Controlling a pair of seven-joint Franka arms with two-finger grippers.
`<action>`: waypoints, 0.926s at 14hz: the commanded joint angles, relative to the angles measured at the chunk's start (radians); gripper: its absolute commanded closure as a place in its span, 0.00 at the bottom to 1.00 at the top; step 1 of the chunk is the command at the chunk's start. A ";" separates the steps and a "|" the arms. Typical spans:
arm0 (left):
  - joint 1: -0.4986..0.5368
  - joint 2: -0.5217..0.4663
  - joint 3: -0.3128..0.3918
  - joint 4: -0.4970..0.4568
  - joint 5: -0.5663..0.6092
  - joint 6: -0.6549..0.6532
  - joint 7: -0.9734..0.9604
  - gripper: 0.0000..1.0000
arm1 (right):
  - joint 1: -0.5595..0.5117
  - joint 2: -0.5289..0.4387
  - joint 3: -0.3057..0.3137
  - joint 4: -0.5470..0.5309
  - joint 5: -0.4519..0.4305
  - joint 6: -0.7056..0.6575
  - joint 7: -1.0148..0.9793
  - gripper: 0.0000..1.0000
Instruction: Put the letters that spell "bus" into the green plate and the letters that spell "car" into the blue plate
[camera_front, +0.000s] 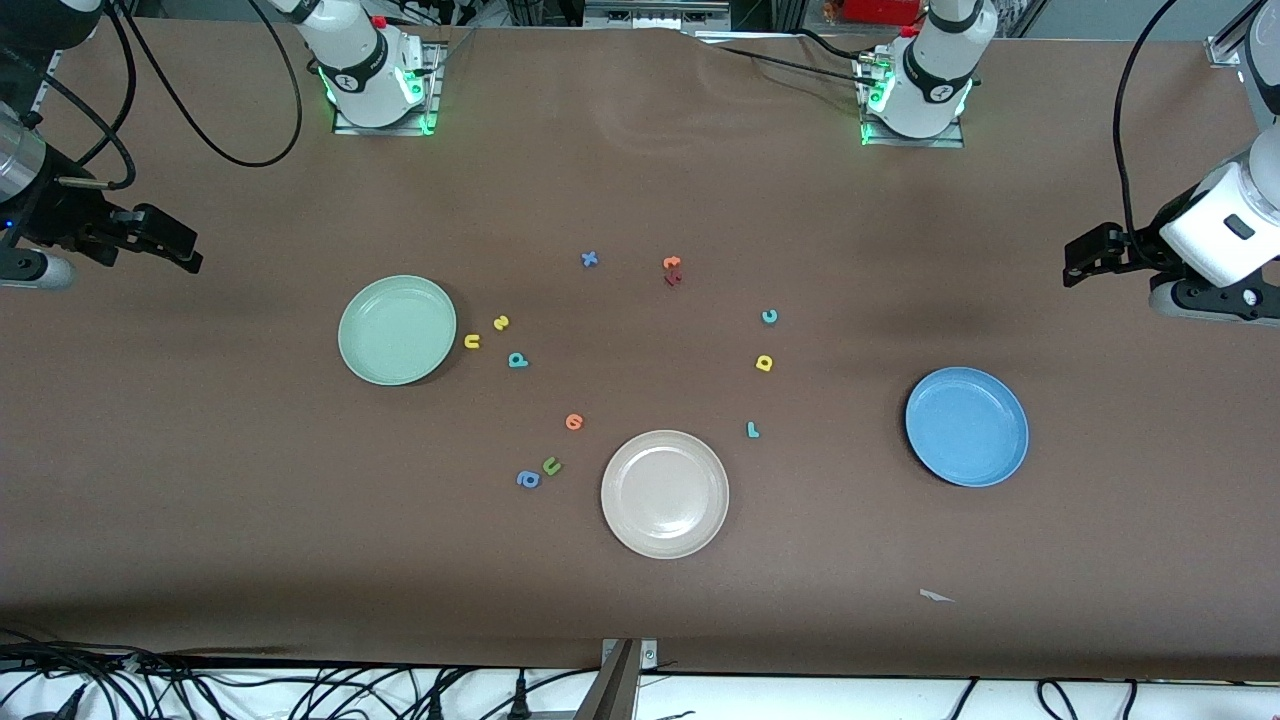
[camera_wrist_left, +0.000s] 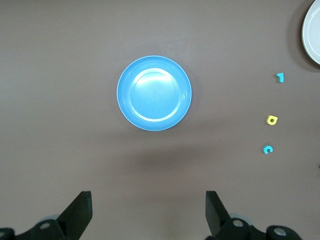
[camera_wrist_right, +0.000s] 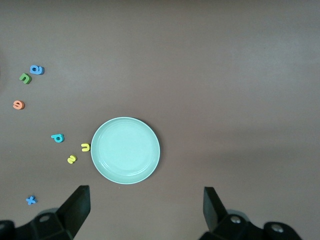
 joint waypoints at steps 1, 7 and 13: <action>-0.003 -0.003 -0.003 0.000 0.028 -0.005 0.004 0.00 | -0.008 -0.009 0.012 -0.012 -0.007 0.010 0.005 0.00; -0.003 -0.003 -0.003 0.000 0.028 -0.005 0.004 0.00 | -0.008 -0.003 0.012 -0.012 -0.007 0.001 0.004 0.00; -0.003 -0.003 -0.003 -0.001 0.028 -0.005 0.005 0.00 | -0.008 0.002 0.012 -0.013 -0.007 -0.003 0.001 0.00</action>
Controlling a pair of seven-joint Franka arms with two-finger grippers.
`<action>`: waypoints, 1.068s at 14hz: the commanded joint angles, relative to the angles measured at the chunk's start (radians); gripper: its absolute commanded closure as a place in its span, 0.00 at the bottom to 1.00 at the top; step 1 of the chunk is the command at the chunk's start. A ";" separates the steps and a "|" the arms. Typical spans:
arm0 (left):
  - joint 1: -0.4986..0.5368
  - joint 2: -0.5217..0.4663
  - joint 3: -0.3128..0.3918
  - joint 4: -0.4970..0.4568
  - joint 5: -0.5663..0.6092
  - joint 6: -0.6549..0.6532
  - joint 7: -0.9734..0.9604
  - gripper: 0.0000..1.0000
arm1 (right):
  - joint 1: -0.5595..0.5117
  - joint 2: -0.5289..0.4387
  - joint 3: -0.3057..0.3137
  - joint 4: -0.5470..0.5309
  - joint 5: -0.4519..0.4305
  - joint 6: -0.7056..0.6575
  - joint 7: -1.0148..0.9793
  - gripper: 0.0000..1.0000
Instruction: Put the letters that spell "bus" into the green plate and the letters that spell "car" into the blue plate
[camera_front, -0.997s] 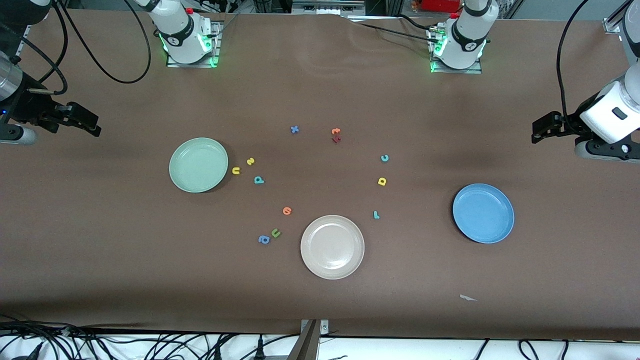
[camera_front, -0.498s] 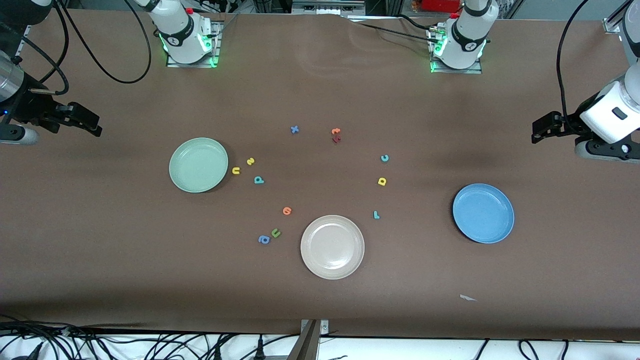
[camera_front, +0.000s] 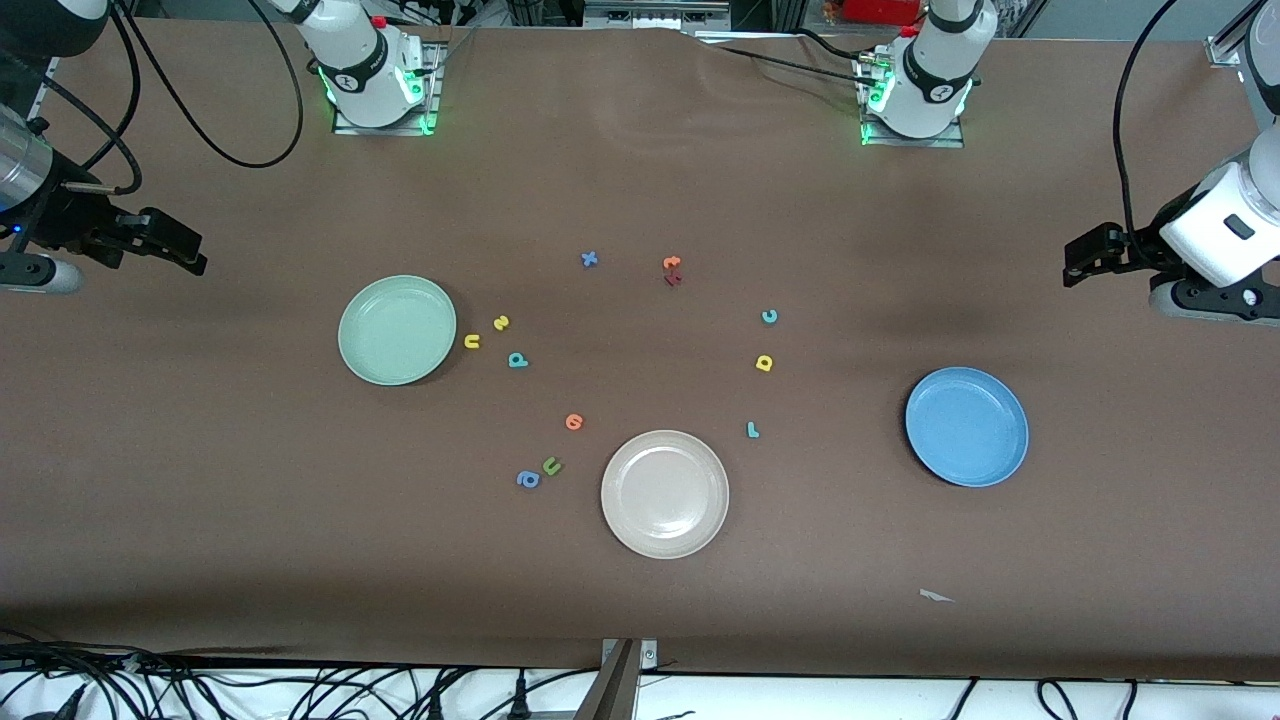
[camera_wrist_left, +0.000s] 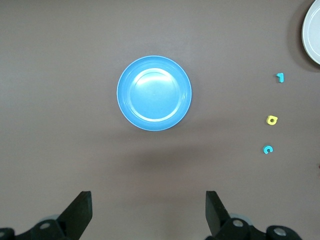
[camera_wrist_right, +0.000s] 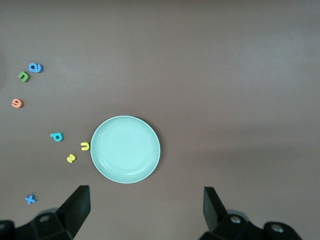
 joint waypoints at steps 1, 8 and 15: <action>-0.003 -0.001 -0.003 0.000 0.028 -0.005 0.004 0.00 | -0.008 -0.003 0.011 -0.011 -0.007 -0.010 0.002 0.00; -0.003 -0.001 -0.003 -0.001 0.028 -0.003 0.004 0.00 | -0.011 0.020 0.007 -0.006 -0.015 -0.014 -0.012 0.00; -0.015 0.029 -0.022 -0.001 0.026 0.012 -0.015 0.00 | -0.008 0.052 0.009 -0.002 -0.015 -0.037 -0.009 0.00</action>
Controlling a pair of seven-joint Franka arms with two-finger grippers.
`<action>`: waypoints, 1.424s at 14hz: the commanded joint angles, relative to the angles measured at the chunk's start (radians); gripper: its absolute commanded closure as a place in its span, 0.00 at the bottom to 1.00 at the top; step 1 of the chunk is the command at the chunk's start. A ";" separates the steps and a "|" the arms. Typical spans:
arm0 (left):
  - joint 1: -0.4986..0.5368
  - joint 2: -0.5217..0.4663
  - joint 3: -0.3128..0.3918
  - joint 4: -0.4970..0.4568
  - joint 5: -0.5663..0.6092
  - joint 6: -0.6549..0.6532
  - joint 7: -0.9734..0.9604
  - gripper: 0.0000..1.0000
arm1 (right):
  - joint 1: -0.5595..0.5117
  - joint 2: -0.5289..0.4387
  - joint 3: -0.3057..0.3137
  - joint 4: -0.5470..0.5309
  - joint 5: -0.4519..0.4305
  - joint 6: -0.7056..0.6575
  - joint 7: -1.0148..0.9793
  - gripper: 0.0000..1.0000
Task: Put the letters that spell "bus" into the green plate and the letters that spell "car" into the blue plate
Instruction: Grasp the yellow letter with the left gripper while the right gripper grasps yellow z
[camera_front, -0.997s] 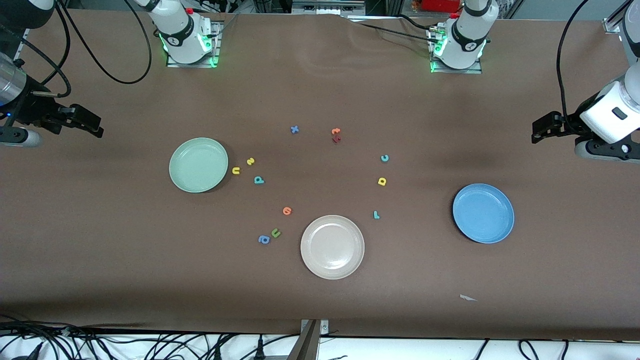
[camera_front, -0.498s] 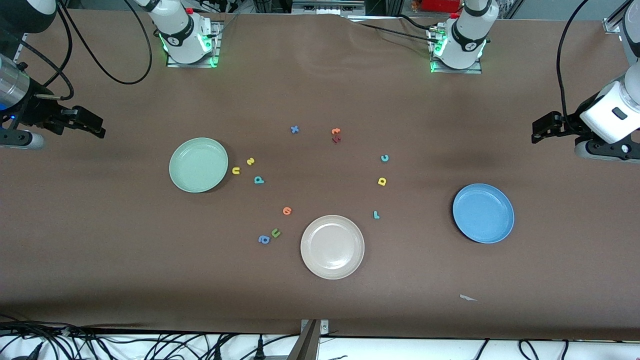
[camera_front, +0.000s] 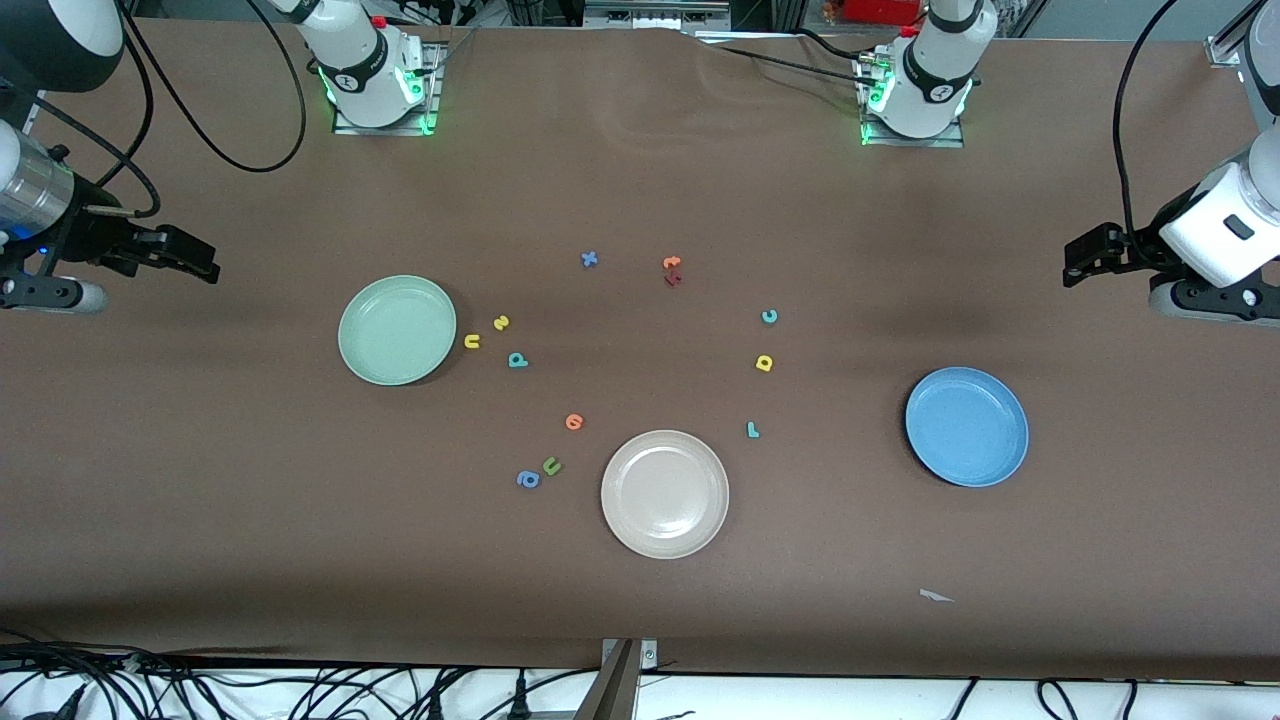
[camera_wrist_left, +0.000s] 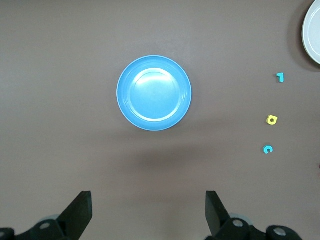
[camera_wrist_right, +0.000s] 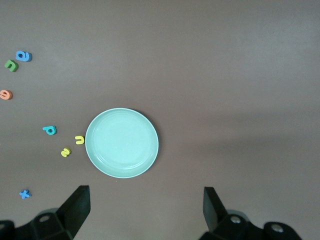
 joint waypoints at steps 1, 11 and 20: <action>-0.016 0.050 -0.042 -0.008 0.020 0.047 -0.054 0.00 | 0.004 0.015 0.011 -0.002 -0.012 -0.017 0.001 0.00; -0.088 0.360 -0.335 -0.241 0.044 0.715 -0.556 0.00 | 0.279 0.087 0.014 -0.264 -0.014 0.314 0.376 0.03; -0.175 0.451 -0.338 -0.331 0.108 0.845 -0.625 0.02 | 0.475 0.236 0.018 -0.536 -0.014 0.796 1.050 0.17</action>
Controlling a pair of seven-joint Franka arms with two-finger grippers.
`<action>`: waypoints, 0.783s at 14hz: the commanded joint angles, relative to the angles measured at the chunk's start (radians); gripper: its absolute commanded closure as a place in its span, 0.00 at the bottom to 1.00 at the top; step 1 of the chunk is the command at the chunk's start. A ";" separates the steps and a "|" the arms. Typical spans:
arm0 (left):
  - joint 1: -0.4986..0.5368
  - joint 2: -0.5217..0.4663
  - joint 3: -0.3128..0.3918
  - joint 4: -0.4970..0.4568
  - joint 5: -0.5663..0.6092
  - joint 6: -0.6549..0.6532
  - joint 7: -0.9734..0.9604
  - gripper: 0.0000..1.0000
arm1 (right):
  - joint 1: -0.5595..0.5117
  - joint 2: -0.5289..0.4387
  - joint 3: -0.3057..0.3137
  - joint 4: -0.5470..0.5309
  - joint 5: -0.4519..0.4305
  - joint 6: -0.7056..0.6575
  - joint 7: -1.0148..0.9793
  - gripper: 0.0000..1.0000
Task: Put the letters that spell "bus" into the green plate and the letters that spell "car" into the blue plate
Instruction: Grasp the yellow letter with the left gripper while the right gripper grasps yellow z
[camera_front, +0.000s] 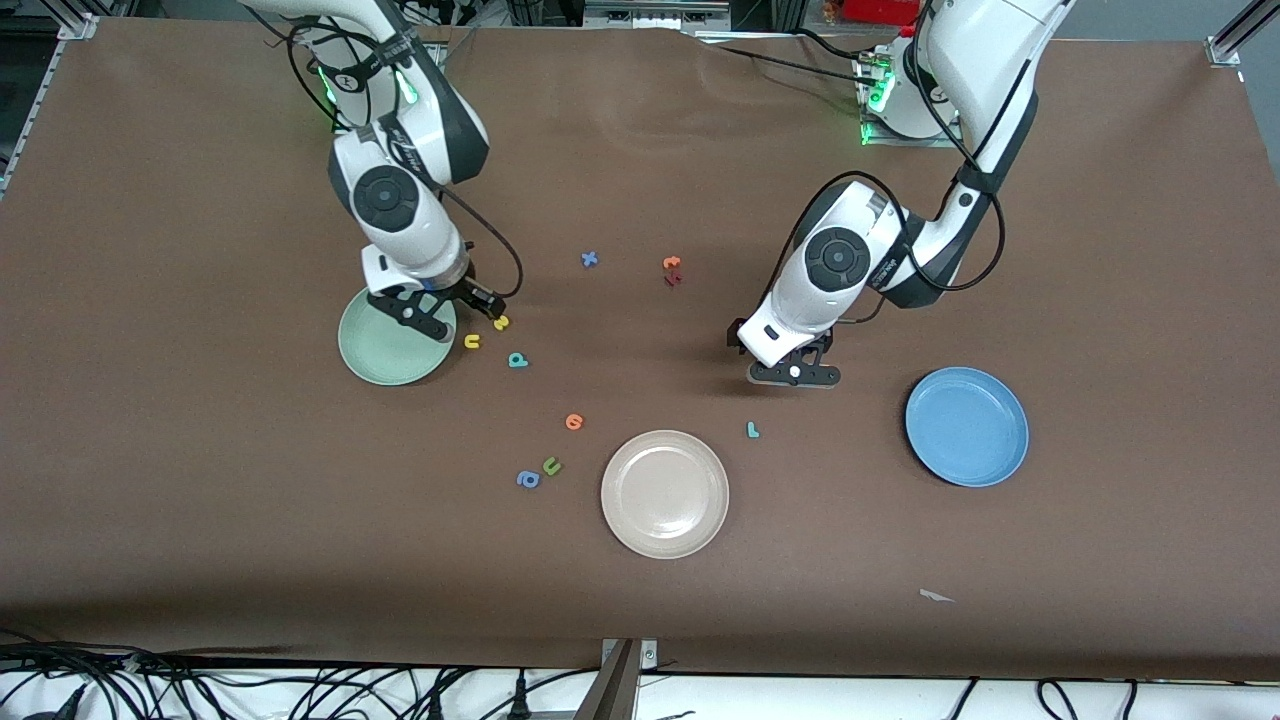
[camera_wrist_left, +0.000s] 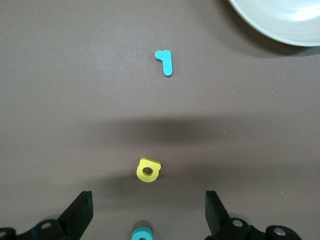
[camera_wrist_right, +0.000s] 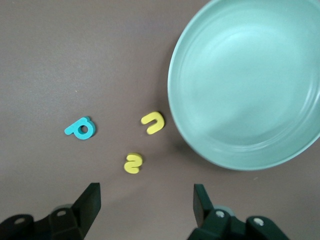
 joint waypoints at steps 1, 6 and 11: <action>-0.003 0.049 0.002 -0.005 0.039 0.085 -0.011 0.02 | 0.028 0.048 -0.006 -0.005 -0.014 0.070 0.161 0.20; -0.001 0.083 0.002 -0.002 0.107 0.116 -0.017 0.07 | 0.056 0.130 -0.009 -0.009 -0.015 0.202 0.255 0.35; -0.008 0.118 0.004 0.001 0.127 0.116 -0.020 0.23 | 0.059 0.171 -0.014 -0.009 -0.015 0.225 0.264 0.47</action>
